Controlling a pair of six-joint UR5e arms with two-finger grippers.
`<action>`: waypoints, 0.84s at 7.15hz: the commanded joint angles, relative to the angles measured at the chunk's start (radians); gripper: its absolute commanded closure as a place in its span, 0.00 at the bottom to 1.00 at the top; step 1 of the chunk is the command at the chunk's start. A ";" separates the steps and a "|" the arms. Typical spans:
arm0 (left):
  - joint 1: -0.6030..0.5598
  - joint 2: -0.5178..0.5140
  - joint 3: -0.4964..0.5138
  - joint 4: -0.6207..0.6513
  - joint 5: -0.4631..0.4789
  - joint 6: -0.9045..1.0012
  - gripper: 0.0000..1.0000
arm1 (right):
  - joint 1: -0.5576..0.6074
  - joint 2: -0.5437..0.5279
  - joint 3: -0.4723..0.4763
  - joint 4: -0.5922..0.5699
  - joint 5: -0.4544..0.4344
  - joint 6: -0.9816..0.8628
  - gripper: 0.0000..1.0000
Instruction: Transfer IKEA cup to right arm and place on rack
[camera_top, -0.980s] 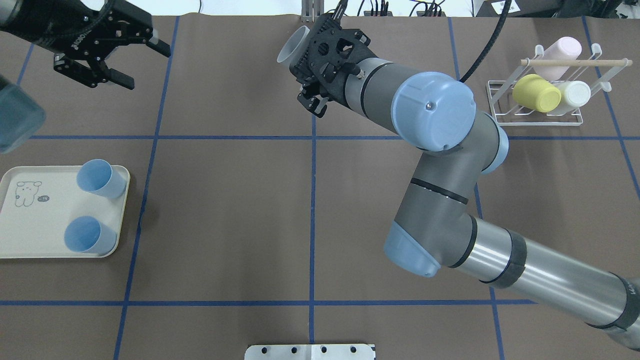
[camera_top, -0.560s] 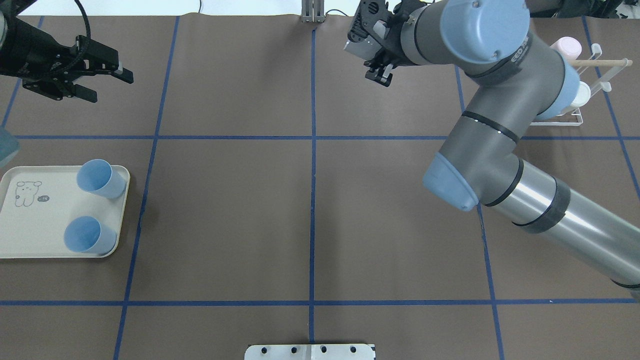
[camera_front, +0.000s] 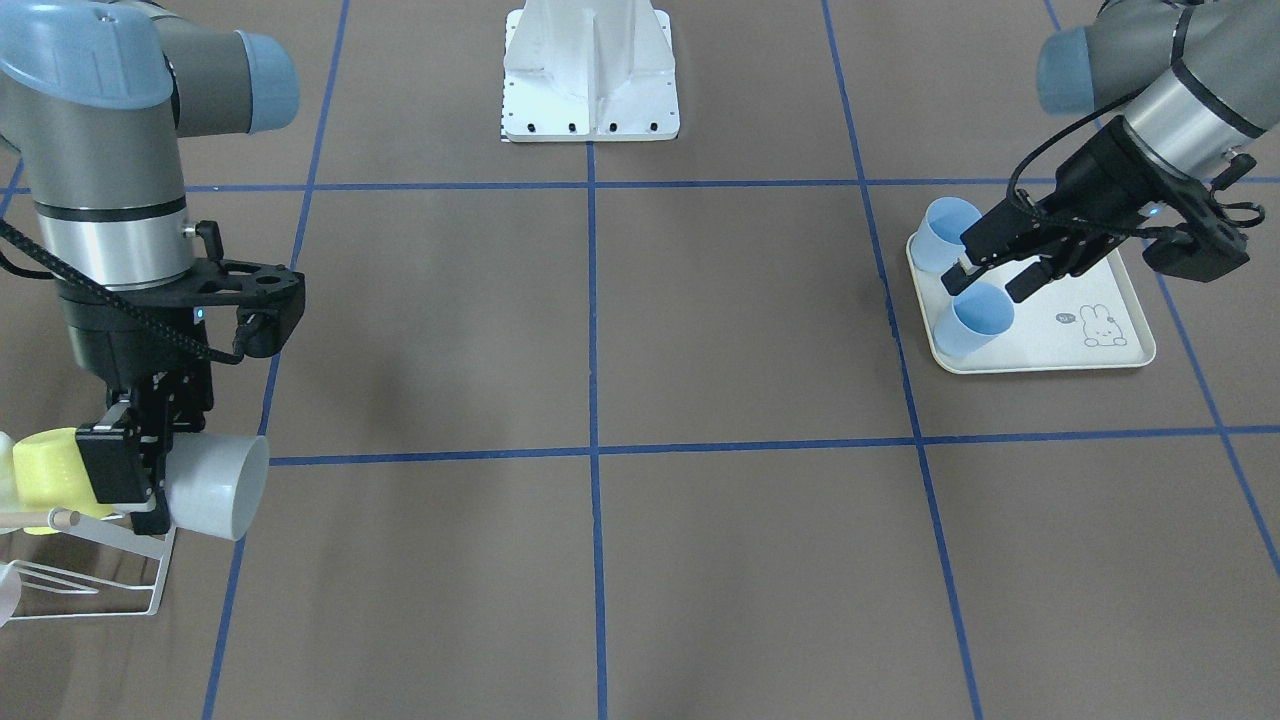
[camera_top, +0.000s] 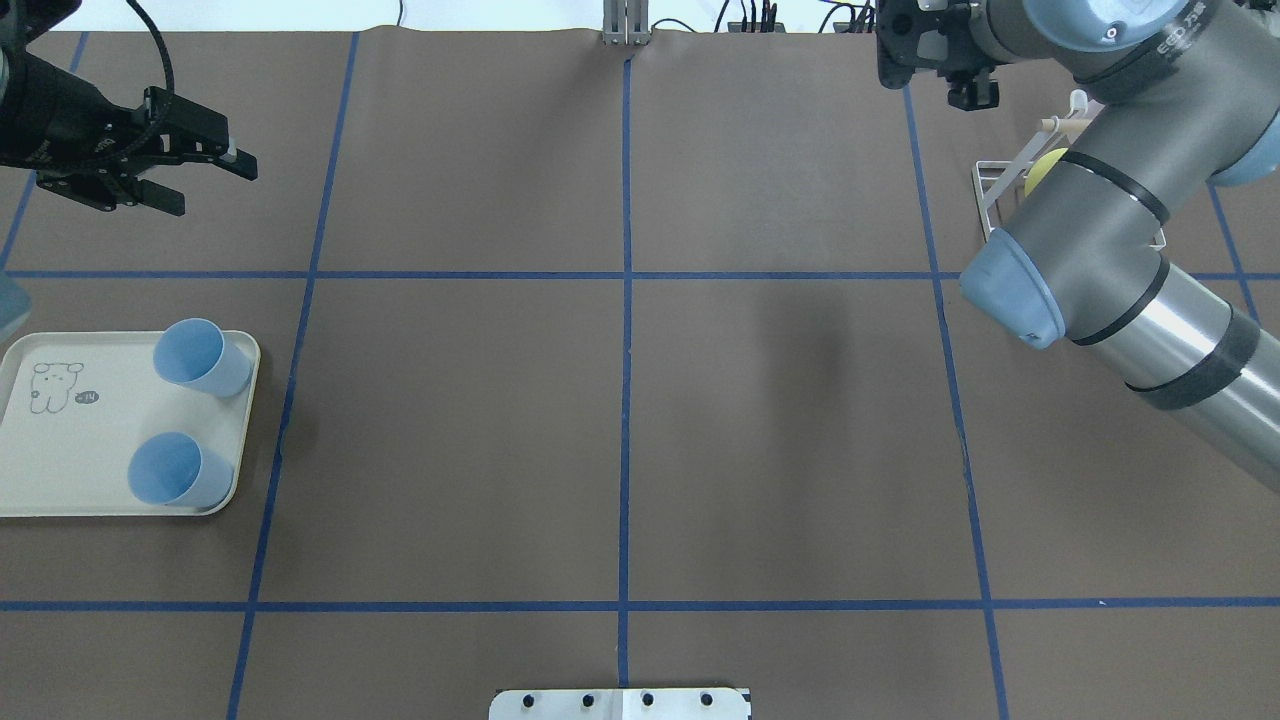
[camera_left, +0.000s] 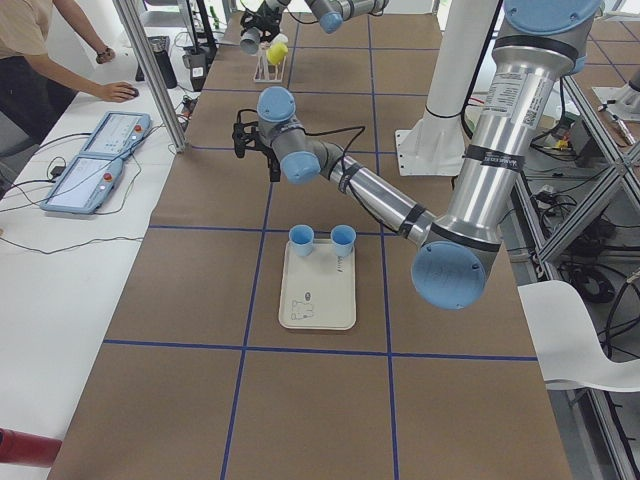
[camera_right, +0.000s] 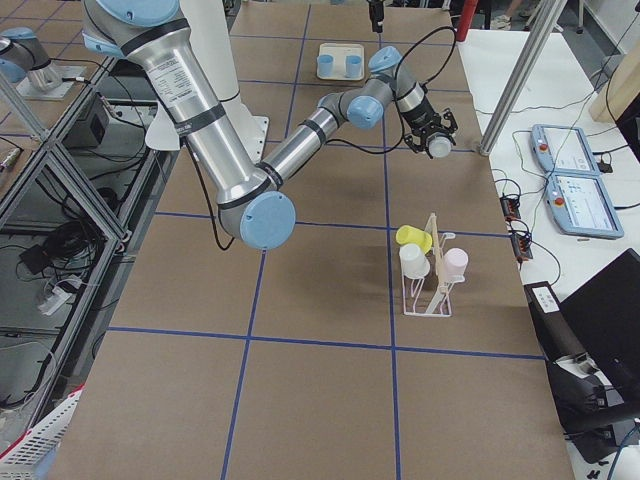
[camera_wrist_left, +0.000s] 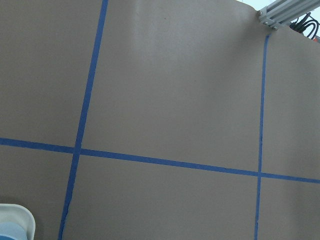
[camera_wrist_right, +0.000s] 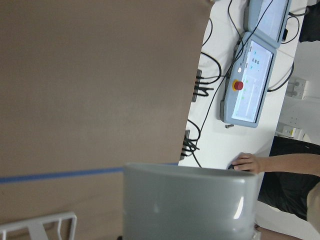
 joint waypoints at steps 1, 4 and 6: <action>0.002 0.001 0.001 0.000 0.000 0.000 0.00 | 0.058 -0.038 -0.030 -0.001 -0.078 -0.339 0.76; 0.002 0.001 0.000 0.000 0.000 -0.001 0.00 | 0.088 -0.038 -0.157 0.011 -0.218 -0.662 0.69; 0.002 -0.001 0.000 0.000 0.003 -0.003 0.00 | 0.085 -0.046 -0.216 0.014 -0.293 -0.709 0.62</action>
